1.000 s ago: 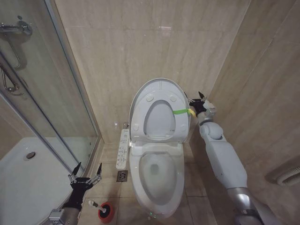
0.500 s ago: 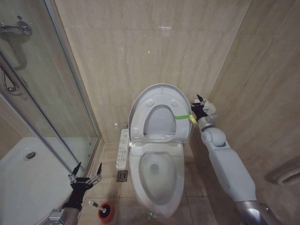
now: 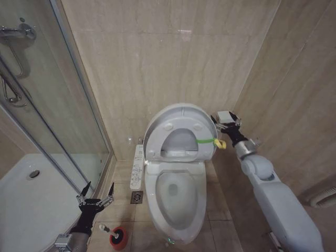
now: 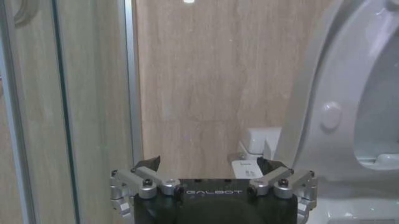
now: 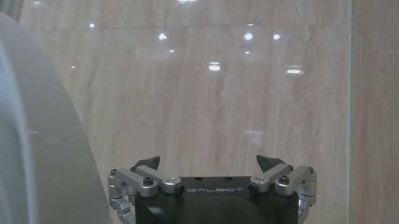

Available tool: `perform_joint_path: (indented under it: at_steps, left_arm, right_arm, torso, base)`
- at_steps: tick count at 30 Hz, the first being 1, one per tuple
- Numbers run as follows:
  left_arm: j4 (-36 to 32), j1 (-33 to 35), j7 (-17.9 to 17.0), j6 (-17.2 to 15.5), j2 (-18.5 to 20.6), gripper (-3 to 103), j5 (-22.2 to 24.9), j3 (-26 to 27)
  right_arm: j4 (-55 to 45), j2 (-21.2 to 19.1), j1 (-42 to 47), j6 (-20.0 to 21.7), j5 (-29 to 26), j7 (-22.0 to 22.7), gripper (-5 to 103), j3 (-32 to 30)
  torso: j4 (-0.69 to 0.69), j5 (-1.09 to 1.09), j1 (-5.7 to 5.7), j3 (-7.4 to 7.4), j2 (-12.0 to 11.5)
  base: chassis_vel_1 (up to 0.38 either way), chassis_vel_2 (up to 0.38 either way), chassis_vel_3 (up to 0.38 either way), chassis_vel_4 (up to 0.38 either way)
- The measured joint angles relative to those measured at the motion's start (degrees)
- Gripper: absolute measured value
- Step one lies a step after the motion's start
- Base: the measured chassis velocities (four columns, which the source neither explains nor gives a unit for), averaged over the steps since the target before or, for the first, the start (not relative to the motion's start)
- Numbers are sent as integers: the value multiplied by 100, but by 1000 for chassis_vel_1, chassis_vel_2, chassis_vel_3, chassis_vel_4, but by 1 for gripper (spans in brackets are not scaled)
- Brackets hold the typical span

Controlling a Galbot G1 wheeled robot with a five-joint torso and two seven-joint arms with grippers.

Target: Open the toilet lid, clean the toilet bowl with a toilet brush, close the toilet lid, and flush.

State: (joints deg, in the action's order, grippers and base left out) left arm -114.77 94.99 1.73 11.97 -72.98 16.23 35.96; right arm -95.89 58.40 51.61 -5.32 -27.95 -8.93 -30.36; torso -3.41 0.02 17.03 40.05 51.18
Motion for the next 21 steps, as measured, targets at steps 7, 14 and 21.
perform_joint_path:
  at_steps: [7,14,21]
  left_arm:
    - [0,0,0,0,0,100,0,1]
    - [0,0,0,0,0,100,0,0]
    - [0,0,0,0,0,100,0,0]
  right_arm:
    - [-430,-195,616,-97,-62,-163,100,-256]
    - [-854,-267,1116,-156,-156,-253,100,-687]
    - [-1035,-215,1041,87,-209,21,100,-849]
  torso:
    - [1,-1,0,0,0]
    - [-1,-2,-1,0,0]
    - [1,-2,0,0,-1]
  base:
    - [0,0,0,0]
    - [0,0,0,0]
    - [0,0,0,0]
